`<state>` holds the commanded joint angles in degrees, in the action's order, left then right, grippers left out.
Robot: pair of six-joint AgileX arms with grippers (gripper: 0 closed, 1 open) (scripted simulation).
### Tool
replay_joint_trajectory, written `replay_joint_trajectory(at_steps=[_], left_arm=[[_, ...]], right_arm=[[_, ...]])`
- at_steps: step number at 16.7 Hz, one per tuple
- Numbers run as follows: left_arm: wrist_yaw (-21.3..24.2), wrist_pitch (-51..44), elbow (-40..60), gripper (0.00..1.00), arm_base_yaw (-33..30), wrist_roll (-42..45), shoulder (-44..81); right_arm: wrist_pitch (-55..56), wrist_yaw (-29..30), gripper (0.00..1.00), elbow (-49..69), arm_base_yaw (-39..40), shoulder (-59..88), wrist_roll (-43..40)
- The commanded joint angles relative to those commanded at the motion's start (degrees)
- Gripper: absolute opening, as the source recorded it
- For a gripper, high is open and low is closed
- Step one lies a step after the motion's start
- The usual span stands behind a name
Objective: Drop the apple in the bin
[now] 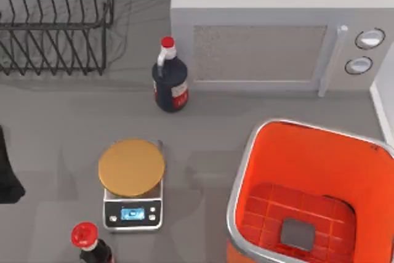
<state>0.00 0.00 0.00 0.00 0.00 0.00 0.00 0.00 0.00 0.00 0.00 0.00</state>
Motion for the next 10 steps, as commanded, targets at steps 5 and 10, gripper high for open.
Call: replay_joint_trajectory(at_steps=[5,10], left_arm=[[-0.6,-1.7,3.5,1.0,-0.4,3.5,3.5],[-2.5,-9.8,20.5,1.0,-1.6,19.9,21.5]], right_arm=[[0.0,0.0,1.0,0.0,0.0,0.0,0.0],[0.0,0.0,1.0,0.0,0.0,0.0,0.0]])
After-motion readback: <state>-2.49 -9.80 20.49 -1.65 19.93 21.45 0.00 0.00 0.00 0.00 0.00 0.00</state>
